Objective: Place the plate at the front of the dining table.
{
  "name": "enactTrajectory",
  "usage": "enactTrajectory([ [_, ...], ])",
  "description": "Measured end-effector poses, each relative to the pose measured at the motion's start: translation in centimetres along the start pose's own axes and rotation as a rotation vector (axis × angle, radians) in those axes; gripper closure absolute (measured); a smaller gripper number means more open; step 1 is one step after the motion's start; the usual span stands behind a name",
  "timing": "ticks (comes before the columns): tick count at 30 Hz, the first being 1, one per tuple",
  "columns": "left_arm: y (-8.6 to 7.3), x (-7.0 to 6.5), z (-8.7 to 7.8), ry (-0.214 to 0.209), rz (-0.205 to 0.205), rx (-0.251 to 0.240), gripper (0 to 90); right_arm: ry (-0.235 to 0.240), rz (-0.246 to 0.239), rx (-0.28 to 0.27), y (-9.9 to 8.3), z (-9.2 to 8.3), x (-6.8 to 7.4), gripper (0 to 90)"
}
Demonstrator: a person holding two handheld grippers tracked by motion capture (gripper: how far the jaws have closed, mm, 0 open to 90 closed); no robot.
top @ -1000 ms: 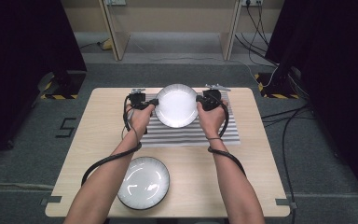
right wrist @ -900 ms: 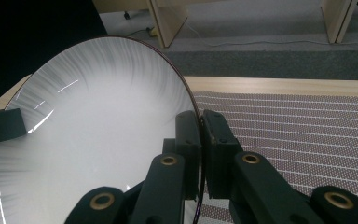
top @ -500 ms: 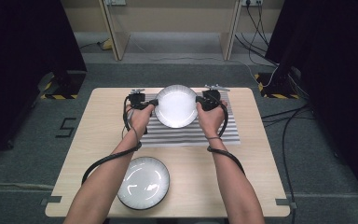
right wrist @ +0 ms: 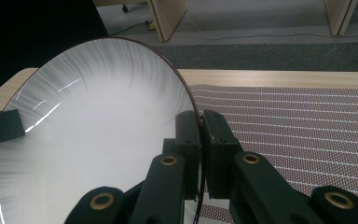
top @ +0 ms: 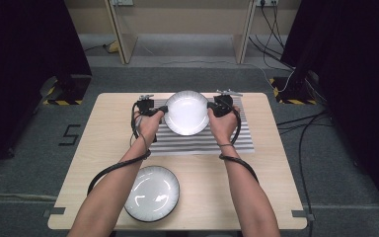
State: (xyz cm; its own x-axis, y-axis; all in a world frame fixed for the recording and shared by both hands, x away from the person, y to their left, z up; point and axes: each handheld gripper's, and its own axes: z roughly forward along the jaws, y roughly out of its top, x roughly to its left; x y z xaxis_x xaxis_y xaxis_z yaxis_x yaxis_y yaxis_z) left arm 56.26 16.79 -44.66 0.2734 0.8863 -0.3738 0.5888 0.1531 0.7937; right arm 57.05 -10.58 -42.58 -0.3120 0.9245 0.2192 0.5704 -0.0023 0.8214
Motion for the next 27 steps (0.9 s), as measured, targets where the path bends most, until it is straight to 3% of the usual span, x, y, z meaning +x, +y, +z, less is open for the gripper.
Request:
enactTrajectory([
  [27, -0.7, 1.0, 1.1, 0.018, -0.016, 0.031, 84.7, -0.001, 0.003, 0.031, -0.9, 1.6, -0.2, 86.1],
])
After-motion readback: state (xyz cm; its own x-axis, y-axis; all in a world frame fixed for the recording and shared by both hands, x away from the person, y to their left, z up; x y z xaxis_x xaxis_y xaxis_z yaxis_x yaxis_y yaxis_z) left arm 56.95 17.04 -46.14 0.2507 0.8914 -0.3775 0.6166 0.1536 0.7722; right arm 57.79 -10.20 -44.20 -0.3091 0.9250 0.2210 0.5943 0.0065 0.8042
